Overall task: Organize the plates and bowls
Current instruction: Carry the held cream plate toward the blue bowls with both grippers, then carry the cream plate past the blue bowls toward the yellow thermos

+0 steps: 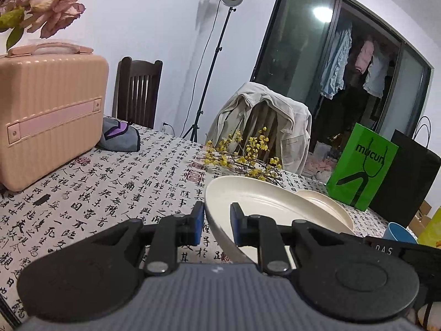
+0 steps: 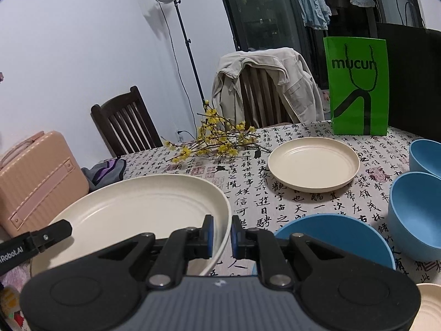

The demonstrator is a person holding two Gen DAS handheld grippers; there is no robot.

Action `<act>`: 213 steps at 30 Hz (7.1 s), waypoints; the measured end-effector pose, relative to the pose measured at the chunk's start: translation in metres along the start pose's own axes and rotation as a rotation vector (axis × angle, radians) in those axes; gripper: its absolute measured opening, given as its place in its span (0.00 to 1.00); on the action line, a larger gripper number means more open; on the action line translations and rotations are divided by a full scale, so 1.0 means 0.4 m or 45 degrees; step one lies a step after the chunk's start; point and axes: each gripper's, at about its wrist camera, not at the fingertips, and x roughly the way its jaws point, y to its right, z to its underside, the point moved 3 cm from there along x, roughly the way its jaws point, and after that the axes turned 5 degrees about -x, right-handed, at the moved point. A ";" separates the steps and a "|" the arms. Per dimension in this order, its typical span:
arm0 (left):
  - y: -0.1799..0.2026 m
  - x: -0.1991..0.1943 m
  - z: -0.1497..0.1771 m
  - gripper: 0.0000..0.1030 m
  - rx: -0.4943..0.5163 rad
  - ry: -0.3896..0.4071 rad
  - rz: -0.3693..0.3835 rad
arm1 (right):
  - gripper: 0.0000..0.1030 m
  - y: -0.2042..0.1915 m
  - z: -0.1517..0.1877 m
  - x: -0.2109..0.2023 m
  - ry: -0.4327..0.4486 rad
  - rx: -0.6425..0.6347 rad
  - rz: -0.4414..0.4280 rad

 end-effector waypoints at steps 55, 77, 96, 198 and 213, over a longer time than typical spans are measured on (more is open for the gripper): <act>0.030 -0.149 0.143 0.19 0.048 0.142 0.054 | 0.12 0.050 0.150 -0.159 0.184 0.064 -0.017; 0.047 -0.169 0.175 0.19 0.065 0.134 0.114 | 0.12 0.074 0.182 -0.202 0.217 0.067 0.012; 0.084 -0.183 0.192 0.19 0.108 0.128 0.149 | 0.12 0.099 0.203 -0.243 0.256 0.095 0.037; 0.443 -0.177 0.409 0.20 0.405 -0.013 0.347 | 0.12 0.478 0.355 -0.440 0.343 0.294 0.246; 0.458 -0.159 0.447 0.21 0.438 -0.054 0.358 | 0.12 0.503 0.378 -0.444 0.325 0.304 0.276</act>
